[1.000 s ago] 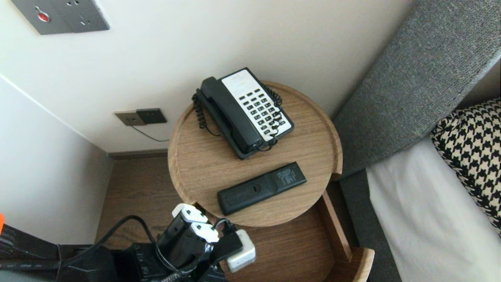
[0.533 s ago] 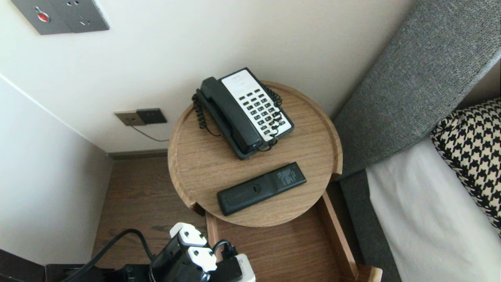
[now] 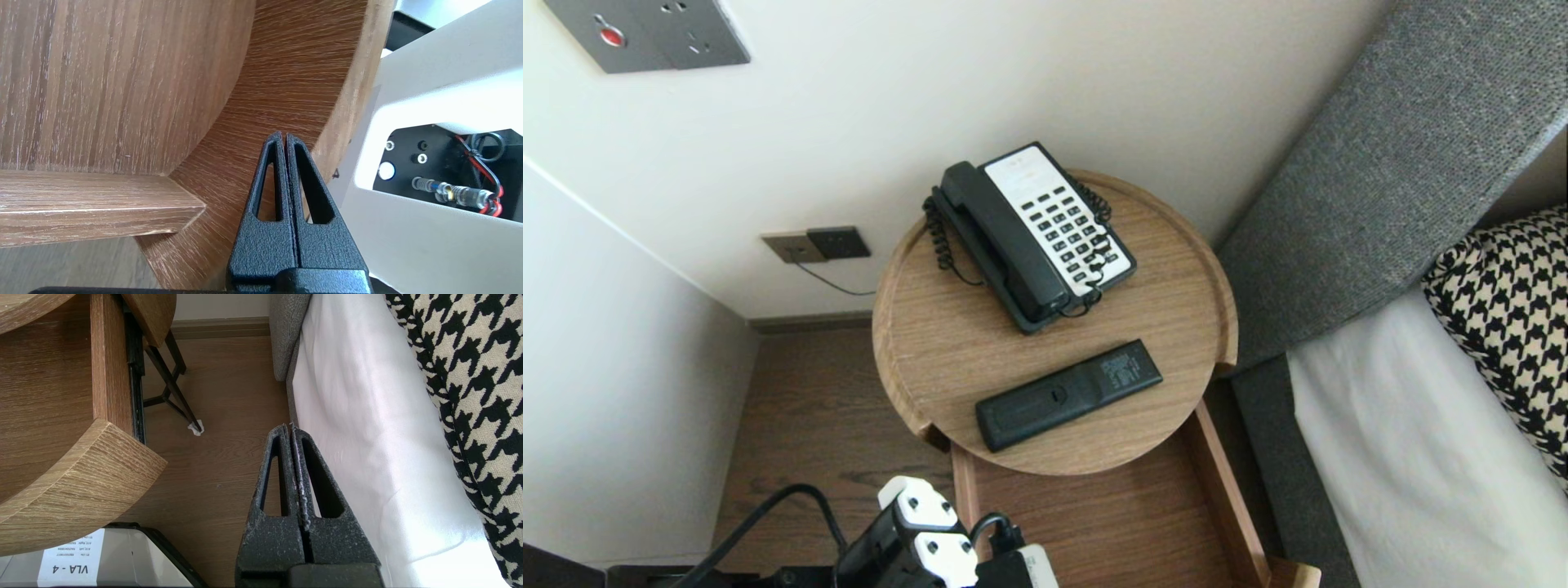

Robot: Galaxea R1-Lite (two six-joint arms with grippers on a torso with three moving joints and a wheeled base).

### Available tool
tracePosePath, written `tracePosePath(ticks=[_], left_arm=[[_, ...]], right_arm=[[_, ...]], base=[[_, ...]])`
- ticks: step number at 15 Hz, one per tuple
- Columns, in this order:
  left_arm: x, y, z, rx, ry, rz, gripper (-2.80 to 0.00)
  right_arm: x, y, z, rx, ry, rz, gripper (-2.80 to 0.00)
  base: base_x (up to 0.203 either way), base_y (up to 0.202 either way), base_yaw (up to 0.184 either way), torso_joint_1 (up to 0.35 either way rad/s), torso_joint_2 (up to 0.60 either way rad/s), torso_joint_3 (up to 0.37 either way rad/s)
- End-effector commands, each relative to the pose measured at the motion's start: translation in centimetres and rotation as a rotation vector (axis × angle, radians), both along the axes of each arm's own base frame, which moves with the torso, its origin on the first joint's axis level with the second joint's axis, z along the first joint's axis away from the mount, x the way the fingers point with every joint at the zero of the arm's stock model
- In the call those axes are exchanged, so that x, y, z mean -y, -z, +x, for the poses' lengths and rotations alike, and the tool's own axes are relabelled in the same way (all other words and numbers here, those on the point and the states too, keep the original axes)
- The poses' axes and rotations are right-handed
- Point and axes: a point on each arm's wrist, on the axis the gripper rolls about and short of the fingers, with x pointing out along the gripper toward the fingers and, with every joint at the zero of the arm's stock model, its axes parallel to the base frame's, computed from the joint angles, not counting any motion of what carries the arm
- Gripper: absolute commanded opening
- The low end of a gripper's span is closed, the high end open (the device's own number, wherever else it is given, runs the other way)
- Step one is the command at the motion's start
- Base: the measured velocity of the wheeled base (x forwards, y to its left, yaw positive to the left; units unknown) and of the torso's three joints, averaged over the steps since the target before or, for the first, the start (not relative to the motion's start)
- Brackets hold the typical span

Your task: Open the nightstand drawer, then put the remote controls on the table in the drawer one by one

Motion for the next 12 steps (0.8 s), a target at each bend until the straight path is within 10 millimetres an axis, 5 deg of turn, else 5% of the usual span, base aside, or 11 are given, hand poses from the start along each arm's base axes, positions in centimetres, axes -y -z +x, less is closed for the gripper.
tracePosePath(ticks=[1, 12], left_arm=[[0.3, -0.9, 0.5, 0.022, -0.017, -0.039, -2.80], [-1.9, -7.9, 6.2, 0.311, -0.185, -0.188, -2.80]], right_arm=[[0.0, 0.0, 0.0, 0.004, 0.000, -0.001, -2.80], [0.0, 0.0, 0.0, 0.003, 0.000, -0.001, -2.80]], base=[[0.000, 0.000, 0.000, 0.000, 0.00, 0.000], [0.000, 0.000, 0.000, 0.000, 0.00, 0.000]])
